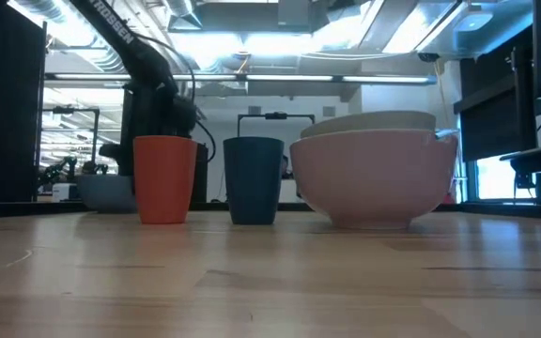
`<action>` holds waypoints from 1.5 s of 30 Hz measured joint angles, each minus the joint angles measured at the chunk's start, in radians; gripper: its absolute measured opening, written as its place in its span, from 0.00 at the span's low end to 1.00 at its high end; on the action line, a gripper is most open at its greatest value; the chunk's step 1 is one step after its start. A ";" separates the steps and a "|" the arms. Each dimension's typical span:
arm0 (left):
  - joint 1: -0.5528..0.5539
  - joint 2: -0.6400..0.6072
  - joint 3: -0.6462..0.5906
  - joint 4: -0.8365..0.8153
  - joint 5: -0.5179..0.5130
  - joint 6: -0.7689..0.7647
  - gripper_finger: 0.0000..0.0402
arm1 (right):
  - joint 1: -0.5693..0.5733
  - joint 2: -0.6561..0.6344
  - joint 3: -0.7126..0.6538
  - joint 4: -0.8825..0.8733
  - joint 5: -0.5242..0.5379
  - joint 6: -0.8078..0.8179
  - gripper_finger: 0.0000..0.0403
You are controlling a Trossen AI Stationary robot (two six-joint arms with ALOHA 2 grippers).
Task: Nest bowls inside each other
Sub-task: Stack the blue bowl on the white bowl
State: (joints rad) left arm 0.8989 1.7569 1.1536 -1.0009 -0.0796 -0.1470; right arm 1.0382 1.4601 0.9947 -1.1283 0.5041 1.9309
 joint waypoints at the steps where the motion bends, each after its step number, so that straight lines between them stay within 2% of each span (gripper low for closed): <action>1: 0.000 -0.001 0.002 0.001 -0.012 0.008 0.03 | 0.000 0.000 0.000 0.000 0.000 0.000 0.59; 6: -0.075 -0.036 0.086 -0.049 -0.054 0.074 0.00 | 0.000 -0.001 0.000 0.000 0.000 -0.001 0.59; 20: -0.786 -0.033 0.693 -0.174 0.029 0.405 0.00 | 0.000 -0.003 -0.030 -0.022 0.019 -0.077 0.59; 25: -0.967 0.074 0.819 -0.178 0.014 0.398 0.00 | 0.002 -0.003 -0.056 -0.016 0.019 -0.081 0.59; 29: -1.025 0.186 0.920 -0.124 0.005 0.389 0.00 | 0.002 -0.003 -0.075 0.011 0.019 -0.081 0.59; 36: -1.010 0.409 1.147 -0.189 0.004 0.394 0.00 | 0.002 -0.003 -0.080 0.034 0.000 -0.082 0.59; 45: -1.014 0.486 1.159 -0.249 0.004 0.471 0.00 | 0.002 -0.003 -0.080 0.049 -0.012 -0.080 0.59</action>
State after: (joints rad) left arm -0.1150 2.2424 2.3124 -1.2500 -0.0758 0.3242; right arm 1.0401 1.4570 0.9146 -1.0788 0.4925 1.8511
